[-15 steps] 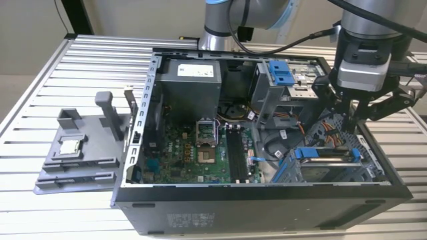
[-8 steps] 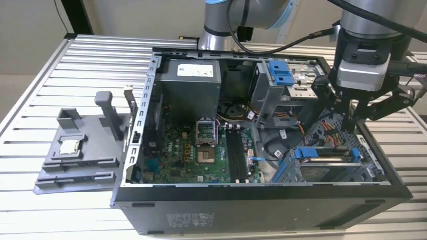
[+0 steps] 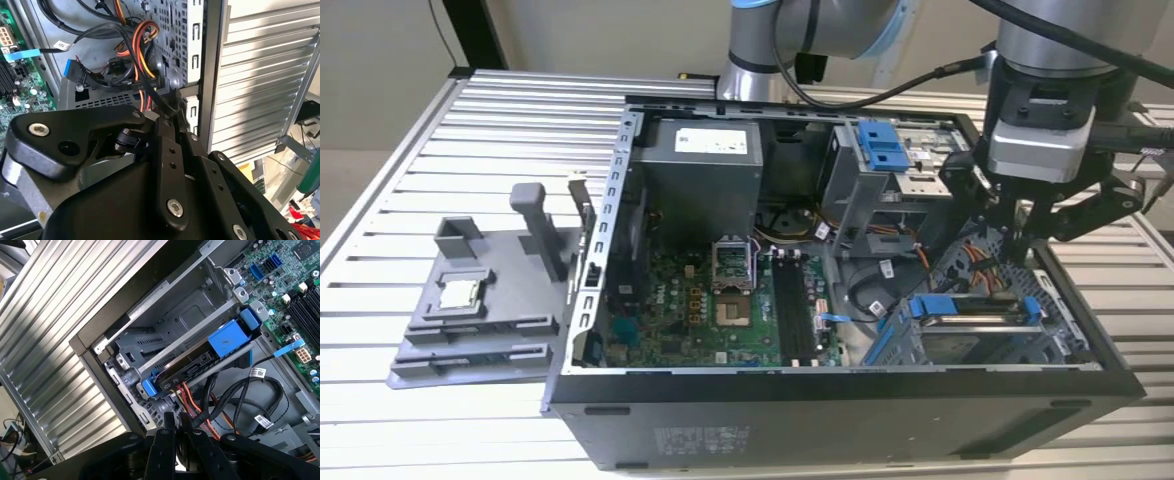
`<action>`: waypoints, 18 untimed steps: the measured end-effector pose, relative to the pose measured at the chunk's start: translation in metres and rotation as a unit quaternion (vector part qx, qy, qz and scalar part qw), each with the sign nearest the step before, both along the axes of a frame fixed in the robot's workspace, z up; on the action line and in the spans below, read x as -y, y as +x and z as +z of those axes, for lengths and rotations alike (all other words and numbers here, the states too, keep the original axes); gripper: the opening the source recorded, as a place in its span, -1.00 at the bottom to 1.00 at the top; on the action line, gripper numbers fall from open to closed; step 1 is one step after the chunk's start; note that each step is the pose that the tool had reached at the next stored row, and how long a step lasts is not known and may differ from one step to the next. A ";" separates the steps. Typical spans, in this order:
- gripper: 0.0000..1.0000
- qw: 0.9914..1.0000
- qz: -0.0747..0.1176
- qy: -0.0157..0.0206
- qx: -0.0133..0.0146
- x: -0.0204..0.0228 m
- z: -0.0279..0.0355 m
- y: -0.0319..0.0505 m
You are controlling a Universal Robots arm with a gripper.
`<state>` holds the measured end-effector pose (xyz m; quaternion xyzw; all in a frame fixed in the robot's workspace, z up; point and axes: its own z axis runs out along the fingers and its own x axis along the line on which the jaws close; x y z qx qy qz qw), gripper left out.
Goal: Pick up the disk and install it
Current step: 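Insert the second disk wire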
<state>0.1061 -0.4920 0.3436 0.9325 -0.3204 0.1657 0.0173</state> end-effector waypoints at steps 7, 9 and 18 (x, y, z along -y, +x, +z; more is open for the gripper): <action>-1.00 1.000 -0.018 0.002 0.000 0.0001 0.0004 -0.0096; -1.00 1.000 -0.021 0.002 0.000 0.0000 0.0004 -0.0126; -1.00 1.000 -0.022 0.005 0.000 0.0000 0.0029 -0.0366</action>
